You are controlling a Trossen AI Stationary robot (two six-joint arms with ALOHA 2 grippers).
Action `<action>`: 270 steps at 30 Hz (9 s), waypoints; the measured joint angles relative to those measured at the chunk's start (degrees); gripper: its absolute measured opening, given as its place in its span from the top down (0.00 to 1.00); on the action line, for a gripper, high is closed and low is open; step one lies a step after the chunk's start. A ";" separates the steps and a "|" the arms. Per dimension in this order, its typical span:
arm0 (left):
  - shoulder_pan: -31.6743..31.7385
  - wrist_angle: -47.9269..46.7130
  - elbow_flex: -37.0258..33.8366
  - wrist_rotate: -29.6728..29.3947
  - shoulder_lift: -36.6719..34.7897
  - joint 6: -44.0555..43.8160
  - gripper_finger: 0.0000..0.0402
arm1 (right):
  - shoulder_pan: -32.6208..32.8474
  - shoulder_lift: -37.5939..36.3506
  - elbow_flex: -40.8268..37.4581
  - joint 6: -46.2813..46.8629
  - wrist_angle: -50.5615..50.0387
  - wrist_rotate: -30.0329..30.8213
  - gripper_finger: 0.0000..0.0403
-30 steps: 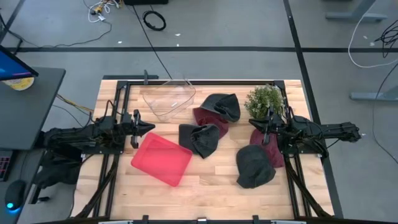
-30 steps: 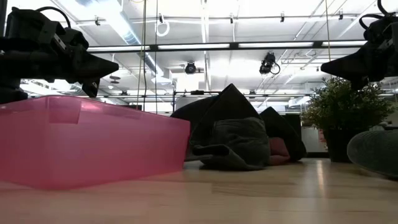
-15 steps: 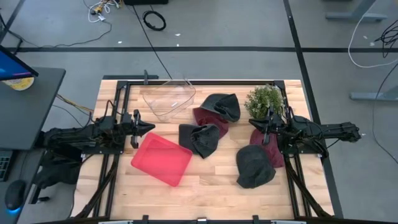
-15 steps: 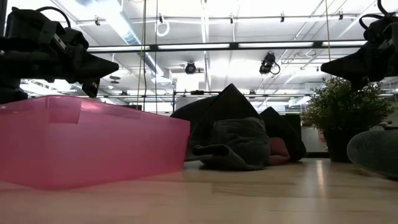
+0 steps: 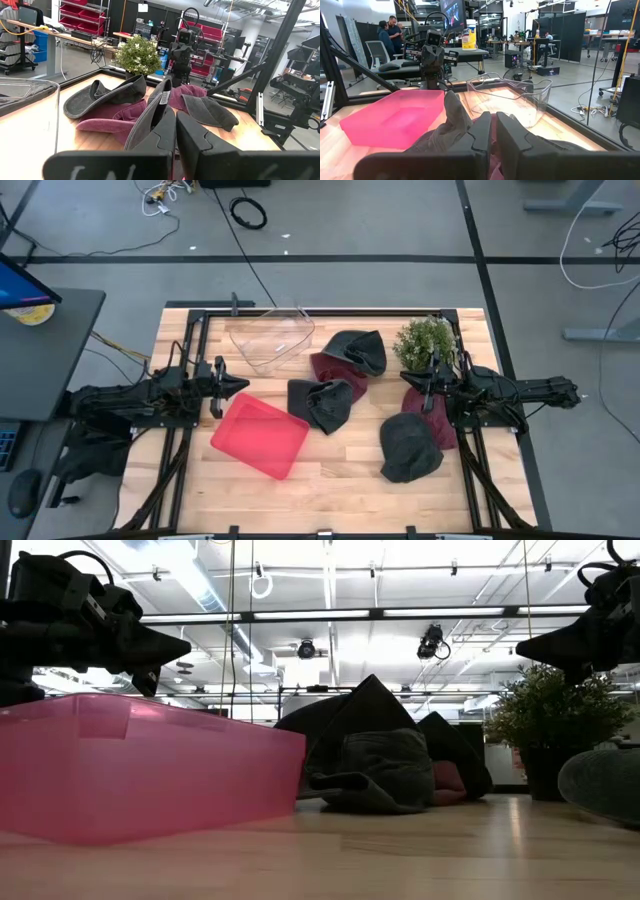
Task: Pick & Place hat
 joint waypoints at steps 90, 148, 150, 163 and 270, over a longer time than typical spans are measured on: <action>-0.02 10.90 55.27 -38.42 45.07 32.92 0.97 | -0.23 40.90 69.80 12.12 -45.89 13.51 0.52; 0.00 -2.65 55.31 -30.14 48.78 26.92 0.97 | -18.40 87.45 66.64 6.85 -53.98 -14.47 0.49; 0.00 -2.65 55.31 -30.14 48.78 26.91 0.97 | -18.71 87.45 64.21 8.22 -51.81 -14.58 0.49; -0.01 -2.61 55.31 -30.25 48.78 26.91 0.97 | -19.31 87.47 58.07 11.54 -41.43 -15.79 0.71; 10.92 39.43 55.35 43.04 75.41 -23.89 0.83 | -7.88 73.33 75.36 15.98 8.05 -44.80 1.00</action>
